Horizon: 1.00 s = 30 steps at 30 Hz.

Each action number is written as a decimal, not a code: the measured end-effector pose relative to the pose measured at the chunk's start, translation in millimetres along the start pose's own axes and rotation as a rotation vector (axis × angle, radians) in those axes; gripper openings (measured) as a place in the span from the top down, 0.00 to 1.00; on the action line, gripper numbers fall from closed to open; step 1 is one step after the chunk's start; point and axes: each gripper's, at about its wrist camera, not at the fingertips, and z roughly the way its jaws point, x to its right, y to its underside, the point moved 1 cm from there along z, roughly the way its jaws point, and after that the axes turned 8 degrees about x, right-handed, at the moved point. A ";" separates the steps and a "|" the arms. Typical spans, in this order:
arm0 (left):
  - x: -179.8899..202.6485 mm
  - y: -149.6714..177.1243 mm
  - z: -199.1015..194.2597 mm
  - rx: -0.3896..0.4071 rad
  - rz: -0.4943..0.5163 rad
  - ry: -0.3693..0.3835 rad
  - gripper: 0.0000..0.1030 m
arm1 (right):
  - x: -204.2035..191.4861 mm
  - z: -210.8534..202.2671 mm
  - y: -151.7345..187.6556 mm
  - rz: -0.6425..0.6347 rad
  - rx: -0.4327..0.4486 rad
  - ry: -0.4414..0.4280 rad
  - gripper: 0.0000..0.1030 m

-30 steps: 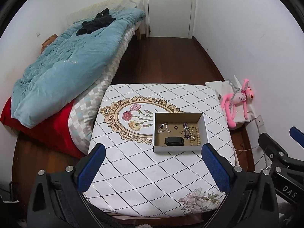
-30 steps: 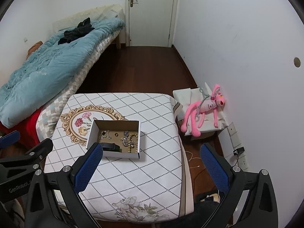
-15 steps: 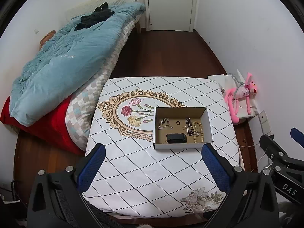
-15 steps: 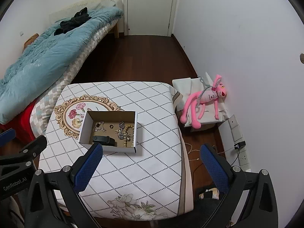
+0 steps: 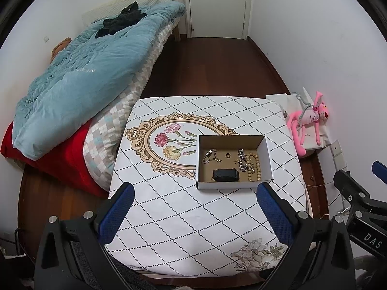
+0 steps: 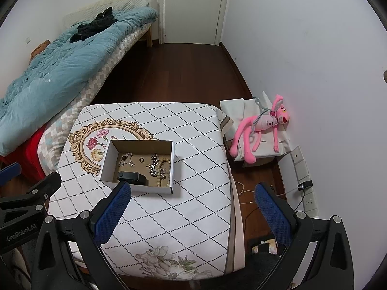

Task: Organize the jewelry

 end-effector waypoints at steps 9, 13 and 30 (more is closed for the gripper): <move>0.5 -0.1 0.1 0.004 0.000 -0.002 0.00 | -0.2 0.8 0.4 0.000 -0.002 -0.002 0.00; 1.8 -0.3 0.2 0.007 0.001 -0.002 0.00 | -1.5 -0.8 0.9 0.003 0.001 -0.003 0.00; 4.0 -3.7 -2.8 0.012 -0.007 -0.003 0.00 | 0.3 -2.2 1.4 0.010 0.006 -0.009 0.00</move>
